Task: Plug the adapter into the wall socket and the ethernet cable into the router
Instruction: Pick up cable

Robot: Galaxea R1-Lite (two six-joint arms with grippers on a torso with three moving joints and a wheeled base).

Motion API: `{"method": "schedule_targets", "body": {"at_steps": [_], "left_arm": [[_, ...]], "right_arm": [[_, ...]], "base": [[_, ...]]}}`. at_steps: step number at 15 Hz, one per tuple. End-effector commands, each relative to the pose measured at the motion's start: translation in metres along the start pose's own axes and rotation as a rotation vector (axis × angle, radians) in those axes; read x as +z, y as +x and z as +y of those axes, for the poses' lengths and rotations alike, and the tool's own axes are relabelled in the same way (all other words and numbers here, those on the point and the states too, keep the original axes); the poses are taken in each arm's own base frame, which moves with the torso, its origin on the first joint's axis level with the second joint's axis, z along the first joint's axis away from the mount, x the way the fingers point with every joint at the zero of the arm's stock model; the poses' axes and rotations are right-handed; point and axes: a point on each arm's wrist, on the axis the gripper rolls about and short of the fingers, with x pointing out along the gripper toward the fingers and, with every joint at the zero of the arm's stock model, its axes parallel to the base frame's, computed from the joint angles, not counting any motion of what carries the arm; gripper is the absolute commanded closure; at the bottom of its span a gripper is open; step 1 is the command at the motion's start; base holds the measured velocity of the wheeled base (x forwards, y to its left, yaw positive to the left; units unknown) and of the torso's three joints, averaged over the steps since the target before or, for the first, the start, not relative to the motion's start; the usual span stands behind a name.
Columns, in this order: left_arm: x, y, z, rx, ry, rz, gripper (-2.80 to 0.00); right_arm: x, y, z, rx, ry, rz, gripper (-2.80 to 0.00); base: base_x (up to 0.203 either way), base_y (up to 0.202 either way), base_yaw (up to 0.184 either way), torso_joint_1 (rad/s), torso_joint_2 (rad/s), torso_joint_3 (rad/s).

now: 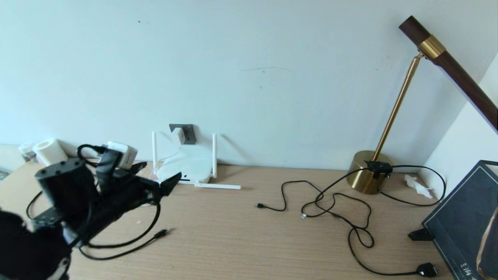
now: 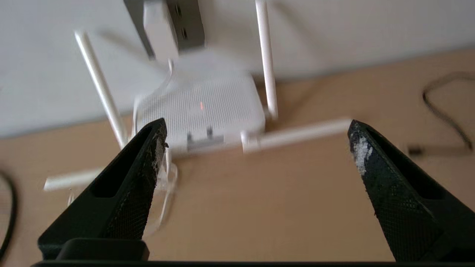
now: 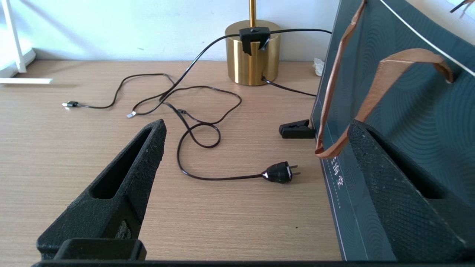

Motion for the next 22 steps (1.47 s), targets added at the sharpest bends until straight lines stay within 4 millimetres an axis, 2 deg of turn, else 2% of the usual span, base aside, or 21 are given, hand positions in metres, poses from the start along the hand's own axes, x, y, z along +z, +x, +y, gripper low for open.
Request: {"method": "schedule_targets", "body": {"at_steps": [1,3,6,10,14,17,19,20,22], "left_arm": [[-0.014,-0.049,-0.005,-0.025,0.044,0.117,-2.80],[-0.040,-0.067,-0.008,-0.065,0.069,0.298,-2.80],[-0.058,-0.075,-0.009,-0.128,0.107,0.435,-2.80],[-0.054,-0.062,0.002,-0.265,0.112,0.476,-2.80],[-0.049,-0.031,0.020,-0.279,0.133,0.522,-2.80],[-0.048,-0.034,0.035,-0.387,0.141,0.584,-2.80],[-0.049,-0.034,0.048,-0.418,0.225,0.594,-2.80],[-0.052,-0.031,0.053,-0.433,0.273,0.597,0.00],[-0.063,-0.024,0.058,-0.471,0.340,0.612,0.00]], "right_arm": [[-0.003,0.001,0.000,-0.001,0.000,0.010,-2.80],[-0.003,0.001,0.000,-0.001,0.000,0.010,-2.80],[-0.003,0.001,0.000,-0.001,0.000,0.011,-2.80],[-0.003,0.001,0.000,0.000,0.000,0.011,-2.80],[-0.003,0.001,0.000,-0.001,0.000,0.010,-2.80],[-0.003,0.001,0.000,0.001,0.000,0.010,-2.80],[-0.003,0.001,0.000,0.000,0.000,0.010,-2.80],[-0.003,0.001,0.000,-0.001,0.000,0.010,-2.80],[-0.003,0.001,0.000,0.001,0.000,0.010,-2.80]], "base": [[0.000,0.000,0.000,0.000,0.00,0.000],[0.000,0.000,0.000,0.000,0.00,0.000],[0.000,0.000,0.000,0.000,0.00,0.000],[0.000,0.000,0.000,0.000,0.00,0.000],[0.000,0.000,0.000,0.000,0.00,0.000],[0.000,0.000,0.000,0.000,0.00,0.000],[0.000,0.000,0.000,0.000,0.00,0.000],[0.000,0.000,0.000,0.000,0.00,0.000],[0.000,0.000,0.000,0.000,0.00,0.000]]}}
